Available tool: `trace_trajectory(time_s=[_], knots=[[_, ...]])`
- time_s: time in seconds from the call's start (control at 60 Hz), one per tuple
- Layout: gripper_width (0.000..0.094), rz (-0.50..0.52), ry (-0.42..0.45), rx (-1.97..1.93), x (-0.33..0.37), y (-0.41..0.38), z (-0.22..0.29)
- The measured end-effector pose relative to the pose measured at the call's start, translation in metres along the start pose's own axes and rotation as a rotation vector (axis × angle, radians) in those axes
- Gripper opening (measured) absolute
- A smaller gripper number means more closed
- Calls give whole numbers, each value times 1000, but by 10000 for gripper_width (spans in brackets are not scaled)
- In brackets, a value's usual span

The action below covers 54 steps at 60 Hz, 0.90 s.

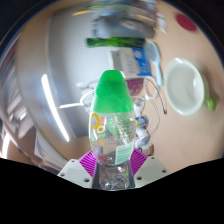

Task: Pour water

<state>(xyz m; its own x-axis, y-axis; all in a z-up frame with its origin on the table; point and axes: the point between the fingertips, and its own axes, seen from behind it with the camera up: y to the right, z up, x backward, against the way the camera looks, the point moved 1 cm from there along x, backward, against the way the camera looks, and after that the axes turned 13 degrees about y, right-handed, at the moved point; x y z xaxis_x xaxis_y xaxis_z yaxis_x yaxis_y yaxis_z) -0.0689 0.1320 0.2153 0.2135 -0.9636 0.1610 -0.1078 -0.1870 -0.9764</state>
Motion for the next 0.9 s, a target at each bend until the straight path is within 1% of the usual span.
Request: trace_trajectory(time_s=[0.017, 0.033, 0.083, 0.117, 0.133, 0.15, 0.167, 0.2, 0.233, 0.25, 0.267, 0.283, 0.333, 0.367, 0.4, 0.45, 0.467, 0.483, 0.533, 0.567, 0.6, 0.65, 0.7, 0.8, 0.867, 0.9], knots=[[414, -11, 17, 82, 0, -10, -3], [414, 3, 23, 170, 3, -19, 1], [416, 62, 63, 438, 12, -51, 18], [419, 99, 106, 611, 19, -74, 34], [418, 141, 121, 692, 26, -84, 51], [418, 161, 149, 768, 30, -96, 60], [419, 158, 189, 842, 31, -111, 57], [419, 196, 252, 976, 42, -135, 74], [420, 212, 316, 1099, 52, -153, 94], [420, 238, 343, 1153, 60, -157, 117], [419, 236, 380, 1209, 62, -162, 127], [418, 208, 412, 1259, 59, -171, 130], [417, 184, 510, 1388, 67, -174, 168], [418, 146, 571, 1457, 73, -167, 198], [422, 92, 621, 1513, 75, -154, 226], [447, 23, 670, 1567, 80, -126, 265], [430, -1, 678, 1575, 81, -115, 276], [433, -14, 688, 1581, 83, -100, 292], [436, -106, 677, 1579, 84, -61, 319], [443, -145, 665, 1572, 85, -35, 333], [442, -156, 662, 1567, 85, -14, 347], [465, -176, 642, 1579, 84, 10, 355], [466, -190, 641, 1604, 83, 28, 364], [474, -186, 642, 1612, 79, 52, 371], [482, -189, 621, 1607, 74, 69, 374], [481, -214, 598, 1607, 73, 81, 375]])
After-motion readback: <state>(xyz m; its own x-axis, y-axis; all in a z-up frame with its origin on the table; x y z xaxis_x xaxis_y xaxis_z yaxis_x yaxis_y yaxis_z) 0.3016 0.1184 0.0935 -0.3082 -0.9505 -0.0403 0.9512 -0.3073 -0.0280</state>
